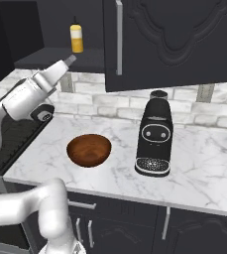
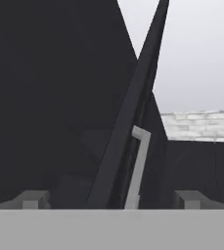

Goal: Open the cabinet. Pick the apple and banana from the cabinet and place them into the bowl. Then close the cabinet.

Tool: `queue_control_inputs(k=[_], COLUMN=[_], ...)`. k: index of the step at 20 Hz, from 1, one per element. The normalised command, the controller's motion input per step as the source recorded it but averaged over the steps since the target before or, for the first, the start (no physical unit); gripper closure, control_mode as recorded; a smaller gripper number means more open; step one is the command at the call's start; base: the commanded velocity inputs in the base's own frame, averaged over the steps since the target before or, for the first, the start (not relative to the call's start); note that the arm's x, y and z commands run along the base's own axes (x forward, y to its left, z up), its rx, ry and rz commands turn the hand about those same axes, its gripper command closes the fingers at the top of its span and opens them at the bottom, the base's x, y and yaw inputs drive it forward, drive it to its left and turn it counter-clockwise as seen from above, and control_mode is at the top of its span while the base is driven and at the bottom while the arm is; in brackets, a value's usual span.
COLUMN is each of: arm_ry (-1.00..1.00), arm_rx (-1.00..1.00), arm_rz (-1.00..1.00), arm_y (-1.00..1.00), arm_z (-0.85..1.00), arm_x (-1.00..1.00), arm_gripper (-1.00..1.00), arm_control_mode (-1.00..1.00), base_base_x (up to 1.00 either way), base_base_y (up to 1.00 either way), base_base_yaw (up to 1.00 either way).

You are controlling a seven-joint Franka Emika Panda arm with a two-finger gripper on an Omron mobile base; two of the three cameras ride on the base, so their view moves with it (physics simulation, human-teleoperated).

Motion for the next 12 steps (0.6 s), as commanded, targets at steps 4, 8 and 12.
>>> queue_control_inputs(k=[4, 8, 12], arm_ry=[0.21, 0.24, 0.27], arm_rx=[0.19, 0.13, 0.15], arm_rz=[-0.11, -0.08, -0.1], arm_y=[0.0, -0.08, -0.28], arm_z=[0.26, 0.04, 0.0], arm_x=[0.48, 0.75, 0.65], arm_gripper=[-1.0, -1.0, -1.0], arm_control_mode=[-1.0, -1.0, -1.0], base_base_x=[0.0, 0.0, 0.0], base_base_y=[0.0, 0.0, 0.0], base_base_yaw=[0.0, 0.0, 0.0])
